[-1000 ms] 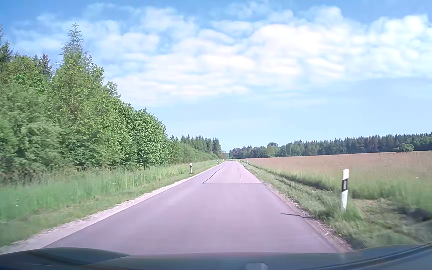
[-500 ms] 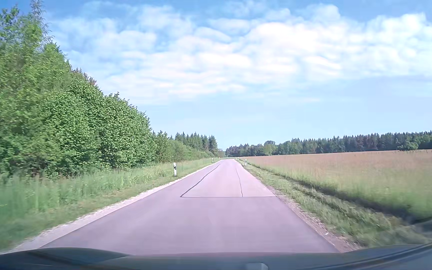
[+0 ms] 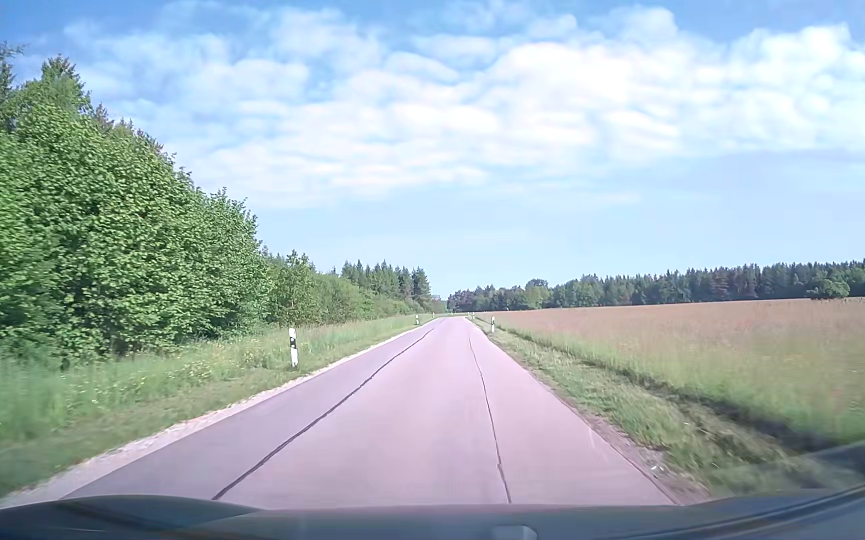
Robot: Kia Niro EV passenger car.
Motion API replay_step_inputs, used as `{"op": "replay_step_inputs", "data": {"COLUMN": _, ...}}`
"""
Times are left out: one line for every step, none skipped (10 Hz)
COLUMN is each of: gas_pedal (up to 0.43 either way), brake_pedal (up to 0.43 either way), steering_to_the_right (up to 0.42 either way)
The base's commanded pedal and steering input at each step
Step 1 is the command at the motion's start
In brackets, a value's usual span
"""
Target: Follow the waypoints while adhering to traffic rules and regulations
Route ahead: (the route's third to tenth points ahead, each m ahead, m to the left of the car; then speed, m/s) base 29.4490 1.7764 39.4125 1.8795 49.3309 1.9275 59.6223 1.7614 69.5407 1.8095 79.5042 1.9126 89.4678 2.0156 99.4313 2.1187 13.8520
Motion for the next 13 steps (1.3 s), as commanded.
{"op": "replay_step_inputs", "data": {"gas_pedal": 0.228, "brake_pedal": 0.0, "steering_to_the_right": -0.008}}
{"op": "replay_step_inputs", "data": {"gas_pedal": 0.228, "brake_pedal": 0.0, "steering_to_the_right": -0.011}}
{"op": "replay_step_inputs", "data": {"gas_pedal": 0.228, "brake_pedal": 0.0, "steering_to_the_right": -0.012}}
{"op": "replay_step_inputs", "data": {"gas_pedal": 0.228, "brake_pedal": 0.0, "steering_to_the_right": -0.009}}
{"op": "replay_step_inputs", "data": {"gas_pedal": 0.228, "brake_pedal": 0.0, "steering_to_the_right": -0.009}}
{"op": "replay_step_inputs", "data": {"gas_pedal": 0.228, "brake_pedal": 0.0, "steering_to_the_right": -0.009}}
{"op": "replay_step_inputs", "data": {"gas_pedal": 0.228, "brake_pedal": 0.0, "steering_to_the_right": -0.009}}
{"op": "replay_step_inputs", "data": {"gas_pedal": 0.228, "brake_pedal": 0.0, "steering_to_the_right": -0.009}}
{"op": "replay_step_inputs", "data": {"gas_pedal": 0.228, "brake_pedal": 0.0, "steering_to_the_right": -0.009}}
{"op": "replay_step_inputs", "data": {"gas_pedal": 0.228, "brake_pedal": 0.0, "steering_to_the_right": -0.009}}
{"op": "replay_step_inputs", "data": {"gas_pedal": 0.228, "brake_pedal": 0.0, "steering_to_the_right": -0.008}}
{"op": "replay_step_inputs", "data": {"gas_pedal": 0.228, "brake_pedal": 0.0, "steering_to_the_right": -0.007}}
{"op": "replay_step_inputs", "data": {"gas_pedal": 0.22, "brake_pedal": 0.0, "steering_to_the_right": -0.007}}
